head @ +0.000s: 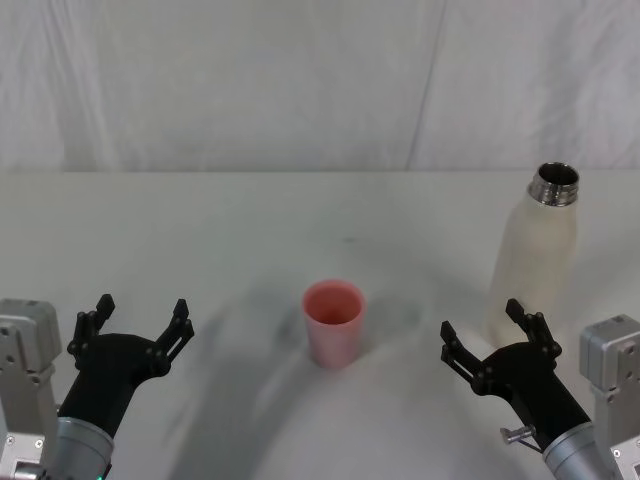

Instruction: Grasp the thermos with one hand and pour water into the cup lid.

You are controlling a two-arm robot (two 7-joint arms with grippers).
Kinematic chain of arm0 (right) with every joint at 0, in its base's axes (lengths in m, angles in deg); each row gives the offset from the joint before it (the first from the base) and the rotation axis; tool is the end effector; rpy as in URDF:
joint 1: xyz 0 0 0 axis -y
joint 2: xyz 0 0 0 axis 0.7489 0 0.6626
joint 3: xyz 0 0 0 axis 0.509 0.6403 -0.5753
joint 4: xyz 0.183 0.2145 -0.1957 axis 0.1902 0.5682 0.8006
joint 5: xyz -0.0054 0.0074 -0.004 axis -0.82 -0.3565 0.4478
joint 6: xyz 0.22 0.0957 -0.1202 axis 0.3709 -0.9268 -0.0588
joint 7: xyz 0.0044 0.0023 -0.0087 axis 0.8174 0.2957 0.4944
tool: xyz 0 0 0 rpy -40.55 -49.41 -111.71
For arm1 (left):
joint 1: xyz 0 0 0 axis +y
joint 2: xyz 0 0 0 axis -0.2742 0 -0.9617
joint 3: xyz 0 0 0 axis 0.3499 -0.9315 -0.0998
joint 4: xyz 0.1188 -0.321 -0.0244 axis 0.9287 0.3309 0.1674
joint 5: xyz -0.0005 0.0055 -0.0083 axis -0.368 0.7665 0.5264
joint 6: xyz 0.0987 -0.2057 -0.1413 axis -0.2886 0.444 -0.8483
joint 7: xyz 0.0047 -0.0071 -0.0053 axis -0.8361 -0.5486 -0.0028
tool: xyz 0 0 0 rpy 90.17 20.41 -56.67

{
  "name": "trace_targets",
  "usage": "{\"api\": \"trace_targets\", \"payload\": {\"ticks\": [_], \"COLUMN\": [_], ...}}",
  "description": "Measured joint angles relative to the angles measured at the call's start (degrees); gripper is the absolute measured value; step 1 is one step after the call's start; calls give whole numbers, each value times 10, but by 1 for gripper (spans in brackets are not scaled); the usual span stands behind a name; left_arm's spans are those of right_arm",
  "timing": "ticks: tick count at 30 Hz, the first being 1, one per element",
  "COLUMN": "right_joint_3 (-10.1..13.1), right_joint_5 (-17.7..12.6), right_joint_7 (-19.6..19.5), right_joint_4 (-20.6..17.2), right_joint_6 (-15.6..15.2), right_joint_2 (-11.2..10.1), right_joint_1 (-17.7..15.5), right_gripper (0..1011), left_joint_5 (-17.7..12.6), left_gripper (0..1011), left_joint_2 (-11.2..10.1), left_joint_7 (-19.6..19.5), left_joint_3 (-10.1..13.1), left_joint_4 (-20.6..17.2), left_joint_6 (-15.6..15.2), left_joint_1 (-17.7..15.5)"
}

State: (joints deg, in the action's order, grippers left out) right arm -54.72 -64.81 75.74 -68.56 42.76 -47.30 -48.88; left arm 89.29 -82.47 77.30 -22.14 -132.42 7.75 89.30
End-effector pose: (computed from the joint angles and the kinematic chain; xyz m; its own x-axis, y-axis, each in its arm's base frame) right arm 0.2357 0.0181 -0.3708 0.4046 -0.9142 0.0253 0.9115 0.4053 0.0702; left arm 0.1992 0.0544 -0.3347 0.1245 0.9917 -0.0326 -0.9921 0.1240 -0.0176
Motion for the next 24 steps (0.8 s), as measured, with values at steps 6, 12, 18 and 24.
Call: {"api": "trace_targets", "payload": {"ticks": [6, 12, 18, 24], "right_joint_3": [0, 0, 0, 0], "right_joint_5": [0, 1, 1, 1], "right_joint_7": [0, 0, -1, -1], "right_joint_4": [0, 0, -1, -1], "right_joint_6": [0, 0, 0, 0], "right_joint_2": [0, 0, 0, 0], "right_joint_1": [0, 0, 0, 0], "right_gripper": [1001, 1001, 1001, 1001], "left_joint_5": [0, 0, 0, 0], "left_gripper": [1001, 1001, 1001, 1001], "left_joint_2": [0, 0, 0, 0], "left_joint_7": [0, 0, 0, 0], "left_joint_3": [0, 0, 0, 0], "left_joint_4": [0, 0, 0, 0], "left_joint_6": [0, 0, 0, 0], "left_joint_1": [0, 0, 0, 0]}}
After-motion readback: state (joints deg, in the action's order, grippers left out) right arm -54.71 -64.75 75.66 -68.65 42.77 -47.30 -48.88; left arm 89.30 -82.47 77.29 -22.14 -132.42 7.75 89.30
